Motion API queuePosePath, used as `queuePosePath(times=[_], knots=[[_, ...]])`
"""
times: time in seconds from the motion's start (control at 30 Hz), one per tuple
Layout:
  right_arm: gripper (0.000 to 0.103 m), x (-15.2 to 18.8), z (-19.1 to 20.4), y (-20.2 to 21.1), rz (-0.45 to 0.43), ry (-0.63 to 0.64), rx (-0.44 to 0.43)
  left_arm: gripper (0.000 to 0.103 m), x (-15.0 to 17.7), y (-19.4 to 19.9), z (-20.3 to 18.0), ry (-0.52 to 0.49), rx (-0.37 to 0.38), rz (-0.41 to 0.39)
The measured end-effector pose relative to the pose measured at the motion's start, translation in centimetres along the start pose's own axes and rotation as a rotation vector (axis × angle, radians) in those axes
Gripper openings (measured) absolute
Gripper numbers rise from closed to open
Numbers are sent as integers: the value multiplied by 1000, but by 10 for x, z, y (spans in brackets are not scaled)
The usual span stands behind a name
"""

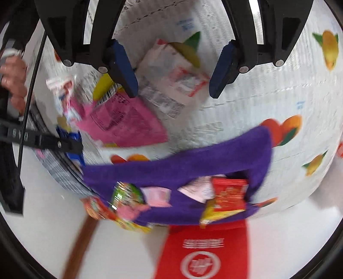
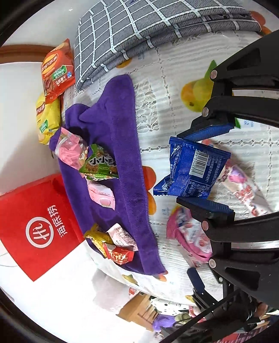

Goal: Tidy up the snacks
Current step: 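Grasp the blue packet on the sheet with the right tool while the left tool grasps a white wrapper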

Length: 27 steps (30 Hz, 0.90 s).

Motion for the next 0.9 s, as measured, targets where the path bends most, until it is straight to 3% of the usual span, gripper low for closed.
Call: queuePosePath(times=[0.2,0.3,0.4,0.57,0.63,0.73,0.8,0.83,0.9], knots=[[50,8,-7,1,7,0,5,71,16,-3,-19,-84,8,20],[50,11,-10,2,8,-5,-1,71,24,2,-29,-134,-41,16],[50,12,-12,2,9,-16,-8,71,20,5,-32,-141,-75,-4],[50,14,-13,1,18,-17,-11,71,14,-8,-31,-155,-48,13],[50,15,-14,1,18,-15,-11,74,15,-12,-34,-198,-85,-7],[50,16,-15,2,19,-17,-17,74,19,-10,-36,-203,-78,-3],[50,16,-16,3,18,-23,-21,71,19,-10,-34,-182,-77,-3],[50,15,-16,2,17,-24,-23,63,18,-9,-33,-176,-89,-9],[50,15,-16,3,16,-28,-30,59,17,-8,-30,-162,-80,-7]])
Point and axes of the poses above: each gripper's, at about its wrist camera, not at the fingertips, and y roughly against the way its jaws point, z to its left, x to its underside, the point moved 5 cm from there along -y, roughly the way its jaws point, and after that the axes turned 2 degrees about z, right-handed, at the moved point
